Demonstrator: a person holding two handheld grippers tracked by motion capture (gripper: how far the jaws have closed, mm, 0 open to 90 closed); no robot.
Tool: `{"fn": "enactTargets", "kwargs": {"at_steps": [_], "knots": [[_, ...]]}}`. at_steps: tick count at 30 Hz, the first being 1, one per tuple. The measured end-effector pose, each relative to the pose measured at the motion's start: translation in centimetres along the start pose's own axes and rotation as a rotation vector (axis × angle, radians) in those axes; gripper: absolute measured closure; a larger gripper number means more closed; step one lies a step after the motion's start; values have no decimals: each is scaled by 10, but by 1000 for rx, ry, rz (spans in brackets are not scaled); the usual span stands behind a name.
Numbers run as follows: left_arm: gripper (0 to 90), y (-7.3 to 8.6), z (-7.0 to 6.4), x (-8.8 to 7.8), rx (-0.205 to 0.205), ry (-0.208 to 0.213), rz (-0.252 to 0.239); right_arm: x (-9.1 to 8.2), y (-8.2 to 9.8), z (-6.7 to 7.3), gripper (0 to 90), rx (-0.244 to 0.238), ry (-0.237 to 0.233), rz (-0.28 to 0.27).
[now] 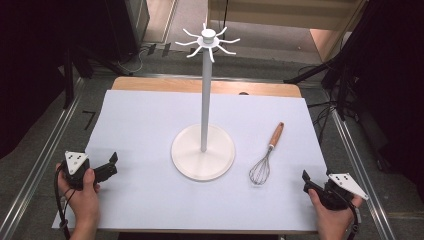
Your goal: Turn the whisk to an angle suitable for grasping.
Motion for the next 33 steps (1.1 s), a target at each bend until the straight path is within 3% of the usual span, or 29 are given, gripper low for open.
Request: {"fn": "enactTargets", "kwargs": {"at_steps": [3, 6, 8, 13, 14, 16, 23, 26, 30, 33], "knots": [[31, 1, -3, 1, 16, -21, -6, 2, -5, 2, 230, -9, -16, 20], [42, 2, -7, 1, 53, -42, -13, 6, -13, 5, 340, -52, -18, 87], [42, 3, -8, 0, 64, -52, -20, 10, -17, 6, 405, -60, -45, 108], [42, 3, -8, 0, 63, -50, -23, 23, -36, 7, 569, -59, -66, 165], [42, 3, -8, 0, 63, -50, -23, 23, -36, 7, 569, -59, -66, 165], [42, 3, -8, 1, 61, -53, -22, 33, -51, 8, 684, -67, -88, 218], [42, 3, -8, 1, 56, -50, -18, 60, -77, 24, 896, -68, -187, 343], [43, 3, -7, 1, 55, -48, -16, 73, -83, 30, 900, -76, -193, 371], [48, 3, -8, 1, 55, -49, -17, 88, -89, 36, 900, -108, -151, 403], [48, 3, -7, 2, 59, -52, -12, 100, -93, 33, 900, -90, -120, 413]]}}
Point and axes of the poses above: each handheld gripper's, and its own axes: x roughly forward along the jaws, y roughly out of its underside, z roughly to its left, the point moved 1 cm from there along x, roughly forward along the jaws, and after that the axes turned 13 degrees about -x, right-handed, at the moved point
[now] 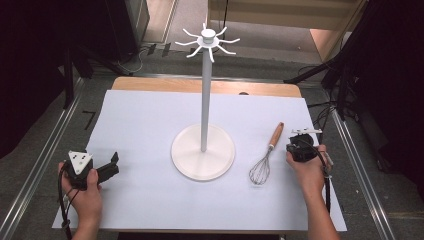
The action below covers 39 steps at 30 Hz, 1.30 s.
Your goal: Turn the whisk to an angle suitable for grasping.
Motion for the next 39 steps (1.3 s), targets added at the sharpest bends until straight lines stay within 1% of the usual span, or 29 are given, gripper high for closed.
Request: {"fn": "enactTargets", "kwargs": {"at_steps": [1, 3, 4, 5, 7, 8, 11, 12, 14, 15, 17, 18, 19, 20, 23, 24, 26, 27, 31, 34, 39], "knots": [[49, 0, 0, 0, -1, 0, 1, 3, -3, -2, 900, 19, 16, 11], [49, 0, 0, 0, -1, -1, 1, 9, -9, -5, 900, 32, 24, 26], [50, 0, 0, 0, -2, -1, 0, 12, -12, -6, 900, 39, 15, 36], [51, 0, 0, 0, 0, -1, 2, 14, -14, -7, 900, 46, 4, 27], [53, 0, -1, 0, 2, -4, 2, 18, -18, -9, 900, 50, 8, 32], [53, 0, -1, 0, 5, -7, 5, 21, -21, -9, 900, 59, -3, 31], [55, 0, -2, 0, 10, -9, 2, 24, -28, -11, 900, 105, -16, -1], [55, 0, -1, 1, 9, -7, 3, 26, -30, -12, 900, 117, -23, 8], [58, 0, -1, 0, 9, -6, 4, 30, -35, -12, 900, 108, -50, 19], [58, 0, -1, 0, 11, -7, 4, 32, -37, -12, 900, 106, -55, 22], [59, 0, -1, 0, 9, -6, 4, 33, -40, -14, 900, 135, -60, 29], [60, 0, -1, 0, 11, -8, 2, 35, -41, -15, 900, 133, -48, 51], [60, 0, -2, 0, 10, -9, 4, 36, -42, -14, 900, 120, -27, 65], [61, 0, -2, 0, 11, -8, 3, 38, -44, -14, 900, 114, -23, 72], [63, 0, -2, 0, 11, -8, 3, 40, -47, -13, 900, 117, -33, 69], [63, 0, -2, 0, 12, -7, 2, 42, -50, -12, 900, 131, -40, 57], [64, 0, -2, 0, 11, -7, -1, 45, -50, -11, 900, 136, -40, 69], [65, 0, -2, 0, 11, -8, -1, 46, -50, -11, 900, 149, -51, 81], [65, 0, -2, 0, 11, -9, 0, 47, -54, -5, 900, 120, -90, 55], [65, 0, -2, 0, 11, -9, 0, 48, -58, 3, 900, 99, -93, 48], [65, 0, -1, 0, 8, -3, 3, 51, -61, 16, 900, 51, -111, 48]]}}
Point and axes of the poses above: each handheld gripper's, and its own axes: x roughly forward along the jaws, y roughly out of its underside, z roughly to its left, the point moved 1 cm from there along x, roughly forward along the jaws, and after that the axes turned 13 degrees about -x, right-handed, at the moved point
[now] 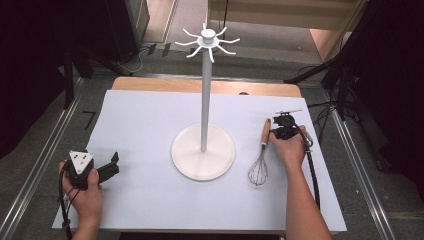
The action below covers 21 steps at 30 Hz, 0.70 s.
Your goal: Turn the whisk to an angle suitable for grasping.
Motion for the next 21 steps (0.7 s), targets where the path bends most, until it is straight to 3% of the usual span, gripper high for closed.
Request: {"fn": "enactTargets", "kwargs": {"at_steps": [3, 5, 13, 18, 21], "knots": [[65, 0, 0, 0, 1, 0, -1, 0, -1, 5, 900, -18, -7, -3], [65, 0, -1, 0, 4, -4, 2, -1, -3, 10, 870, -45, -37, -4], [66, 0, -1, 1, 5, -7, 9, -10, -1, 6, 562, -8, -28, 56], [70, 0, -1, 0, 5, -7, 3, -20, -1, 8, 400, 57, -82, 140], [70, 0, -1, 0, 1, -4, 2, -24, -1, 11, 362, 83, -109, 170]]}}
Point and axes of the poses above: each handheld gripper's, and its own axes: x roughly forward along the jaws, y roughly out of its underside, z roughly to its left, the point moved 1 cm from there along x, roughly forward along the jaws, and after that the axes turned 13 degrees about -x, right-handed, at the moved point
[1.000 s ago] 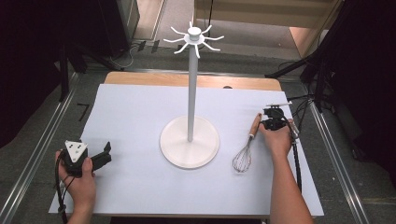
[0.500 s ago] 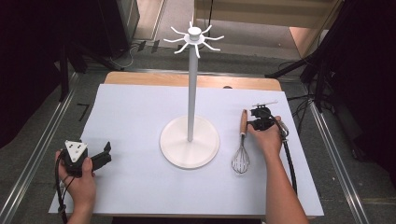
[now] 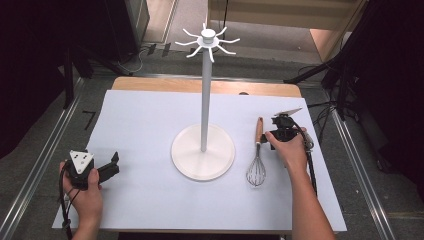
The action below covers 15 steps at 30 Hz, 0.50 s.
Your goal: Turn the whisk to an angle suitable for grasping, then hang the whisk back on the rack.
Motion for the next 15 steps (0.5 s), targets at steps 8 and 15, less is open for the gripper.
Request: {"fn": "enactTargets", "kwargs": {"at_steps": [8, 15], "knots": [[70, 0, 0, 0, 4, -4, 3, -6, 0, 11, 387, 29, -54, 37], [70, 0, 0, 0, 5, -4, 5, -3, 1, 21, 429, 62, -71, 74]]}}
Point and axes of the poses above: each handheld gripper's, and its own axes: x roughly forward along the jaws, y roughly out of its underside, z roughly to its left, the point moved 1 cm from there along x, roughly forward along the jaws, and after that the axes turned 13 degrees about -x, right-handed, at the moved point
